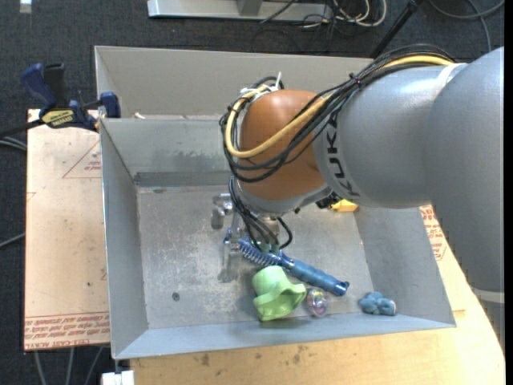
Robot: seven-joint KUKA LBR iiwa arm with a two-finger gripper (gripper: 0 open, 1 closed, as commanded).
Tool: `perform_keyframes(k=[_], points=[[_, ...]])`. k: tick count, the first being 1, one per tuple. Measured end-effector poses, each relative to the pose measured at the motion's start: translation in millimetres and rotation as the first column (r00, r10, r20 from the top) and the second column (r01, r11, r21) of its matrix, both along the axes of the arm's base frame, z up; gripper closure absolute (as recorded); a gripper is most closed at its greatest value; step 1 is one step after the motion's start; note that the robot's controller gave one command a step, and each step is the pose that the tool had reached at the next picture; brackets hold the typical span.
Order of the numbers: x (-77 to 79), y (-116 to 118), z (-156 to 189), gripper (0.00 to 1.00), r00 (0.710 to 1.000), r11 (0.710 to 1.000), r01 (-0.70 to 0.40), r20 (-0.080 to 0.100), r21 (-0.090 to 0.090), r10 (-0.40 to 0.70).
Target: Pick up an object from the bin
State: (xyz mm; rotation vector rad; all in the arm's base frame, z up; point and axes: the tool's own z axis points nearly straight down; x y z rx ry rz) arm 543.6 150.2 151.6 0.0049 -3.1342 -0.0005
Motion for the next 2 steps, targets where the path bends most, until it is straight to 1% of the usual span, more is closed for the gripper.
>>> perform_keyframes(k=[1, 2], points=[[23.9, -68.4, -8.9, 0.00, 0.986, 0.987, -0.164, 0.009, -0.002, 0.164], [15.3, -79.3, -83.9, 0.00, 1.000, 1.000, 0.000, 0.003, 0.000, 0.000]])
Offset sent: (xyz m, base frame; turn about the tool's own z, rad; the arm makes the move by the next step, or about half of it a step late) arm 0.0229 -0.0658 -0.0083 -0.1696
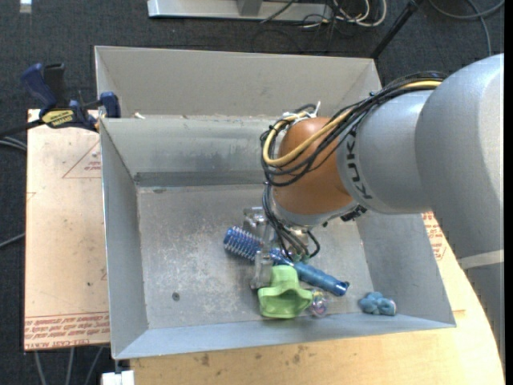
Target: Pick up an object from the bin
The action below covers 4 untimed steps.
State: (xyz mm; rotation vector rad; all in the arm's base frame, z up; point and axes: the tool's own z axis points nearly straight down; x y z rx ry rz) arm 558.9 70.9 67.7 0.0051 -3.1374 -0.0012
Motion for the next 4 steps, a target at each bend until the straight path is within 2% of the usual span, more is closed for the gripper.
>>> perform_keyframes(k=[1, 2, 3, 4], points=[[1.0, 0.4, 1.5, 1.00, 1.000, 1.000, 0.001, 0.004, 0.001, -0.001], [-41.0, -6.8, 31.5, 1.00, 0.990, 0.990, -0.144, 0.004, 0.000, 0.144], [-61.2, 9.4, 129.5, 1.00, 0.985, 0.985, -0.174, 0.012, 0.000, 0.174], [-40.1, -10.8, 260.5, 1.00, 0.971, 0.971, -0.240, 0.015, -0.002, 0.240]])
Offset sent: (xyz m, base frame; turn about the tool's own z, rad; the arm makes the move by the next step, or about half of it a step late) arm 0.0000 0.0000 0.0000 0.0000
